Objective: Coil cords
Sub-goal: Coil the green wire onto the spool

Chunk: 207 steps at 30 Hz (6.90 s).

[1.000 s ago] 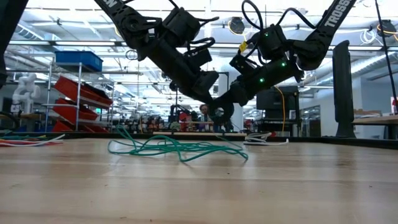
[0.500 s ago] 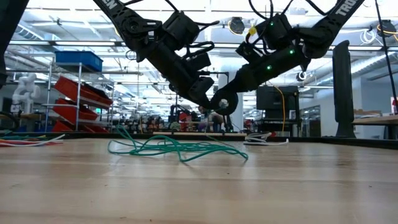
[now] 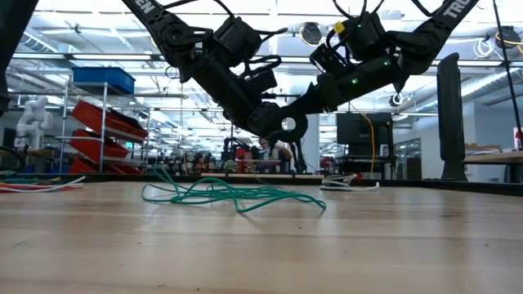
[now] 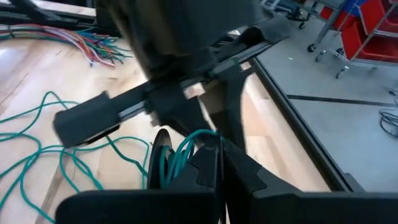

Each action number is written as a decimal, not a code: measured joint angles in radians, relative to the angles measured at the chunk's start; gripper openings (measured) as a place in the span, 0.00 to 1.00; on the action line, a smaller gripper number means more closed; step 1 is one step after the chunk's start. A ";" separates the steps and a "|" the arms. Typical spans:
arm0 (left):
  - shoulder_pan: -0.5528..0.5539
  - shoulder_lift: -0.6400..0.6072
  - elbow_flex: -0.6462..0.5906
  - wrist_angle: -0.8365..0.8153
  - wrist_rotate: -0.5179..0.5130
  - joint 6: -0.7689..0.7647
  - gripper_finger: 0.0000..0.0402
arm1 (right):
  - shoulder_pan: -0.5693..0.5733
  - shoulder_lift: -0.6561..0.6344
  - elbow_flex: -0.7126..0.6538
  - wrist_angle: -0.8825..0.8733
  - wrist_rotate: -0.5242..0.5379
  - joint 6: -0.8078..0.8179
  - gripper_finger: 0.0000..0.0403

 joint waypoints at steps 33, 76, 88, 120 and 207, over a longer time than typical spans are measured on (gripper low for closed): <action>0.025 -0.248 -0.352 0.404 0.085 0.117 0.13 | 0.009 0.000 0.000 0.313 0.097 0.034 0.00; -0.053 -0.245 -0.654 0.752 0.078 -0.133 0.13 | 0.099 0.000 0.000 0.393 0.052 -0.003 0.00; -0.067 -0.245 -0.654 0.711 0.055 -0.225 0.13 | 0.099 0.000 0.000 0.425 0.051 0.040 0.00; -0.068 -0.244 -0.645 0.689 0.033 -0.221 0.01 | 0.138 0.000 0.000 0.438 0.051 0.071 0.01; -0.125 -0.272 -0.181 0.041 -0.102 0.037 0.09 | 0.174 0.064 0.000 0.400 0.154 0.127 0.00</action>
